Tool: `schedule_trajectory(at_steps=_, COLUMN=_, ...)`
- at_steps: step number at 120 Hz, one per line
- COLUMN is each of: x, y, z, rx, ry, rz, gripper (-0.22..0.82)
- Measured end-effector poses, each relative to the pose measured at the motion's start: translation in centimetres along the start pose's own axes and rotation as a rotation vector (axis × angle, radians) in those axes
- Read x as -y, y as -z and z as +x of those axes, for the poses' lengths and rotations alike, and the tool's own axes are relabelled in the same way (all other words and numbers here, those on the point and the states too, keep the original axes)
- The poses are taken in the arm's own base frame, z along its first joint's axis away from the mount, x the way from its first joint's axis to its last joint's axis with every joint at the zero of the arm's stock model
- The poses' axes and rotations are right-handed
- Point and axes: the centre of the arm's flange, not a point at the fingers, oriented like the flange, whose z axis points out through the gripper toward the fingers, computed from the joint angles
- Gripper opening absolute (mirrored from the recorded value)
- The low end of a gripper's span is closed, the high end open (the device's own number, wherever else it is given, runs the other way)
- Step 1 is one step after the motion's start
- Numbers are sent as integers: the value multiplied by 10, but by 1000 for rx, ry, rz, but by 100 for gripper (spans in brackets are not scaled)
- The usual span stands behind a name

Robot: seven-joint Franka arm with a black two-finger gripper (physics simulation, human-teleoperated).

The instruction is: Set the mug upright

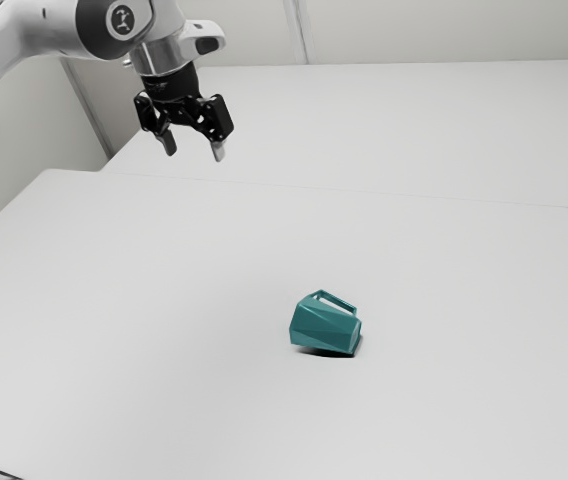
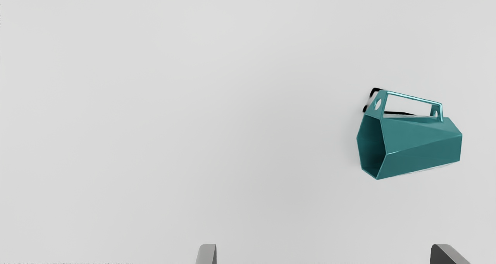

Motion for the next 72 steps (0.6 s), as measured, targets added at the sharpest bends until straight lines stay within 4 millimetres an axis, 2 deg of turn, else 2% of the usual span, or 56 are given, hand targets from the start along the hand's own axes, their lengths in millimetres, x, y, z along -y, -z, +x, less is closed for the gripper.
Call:
schedule_trajectory(at_steps=25, x=6, y=-1, z=1, rx=2, ry=25, rz=-16, gripper=60)
schedule_trajectory(at_steps=35, x=11, y=-1, z=-2, rx=11, ry=52, rz=-106, gripper=60)
schedule_trajectory(at_steps=45, x=21, y=-11, z=-11, rx=46, ry=95, rz=-221, gripper=60)
schedule_trajectory(at_steps=57, x=27, y=-36, z=-16, rx=105, ry=142, rz=-343, gripper=60)
schedule_trajectory(at_steps=72, x=24, y=-83, z=-16, rx=153, ry=170, rz=-492, gripper=60)
